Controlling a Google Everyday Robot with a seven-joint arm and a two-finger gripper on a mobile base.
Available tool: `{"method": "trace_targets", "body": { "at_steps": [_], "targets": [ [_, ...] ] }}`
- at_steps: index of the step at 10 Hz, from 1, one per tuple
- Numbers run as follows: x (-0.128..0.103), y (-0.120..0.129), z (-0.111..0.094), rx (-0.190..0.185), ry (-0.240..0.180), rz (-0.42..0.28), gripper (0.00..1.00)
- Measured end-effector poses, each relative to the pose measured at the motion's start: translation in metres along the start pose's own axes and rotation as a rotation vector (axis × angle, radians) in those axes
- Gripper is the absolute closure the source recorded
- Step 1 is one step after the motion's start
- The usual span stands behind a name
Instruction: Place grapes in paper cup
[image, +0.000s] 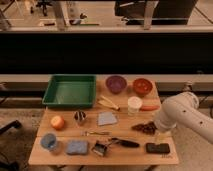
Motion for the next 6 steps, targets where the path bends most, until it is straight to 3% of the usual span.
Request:
{"method": "trace_targets", "body": {
  "at_steps": [2, 6],
  "targets": [
    [-0.004, -0.010, 0.001, -0.006, -0.014, -0.002, 0.20],
    [0.009, -0.022, 0.049, -0.047, -0.095, 0.022, 0.20]
  ]
}}
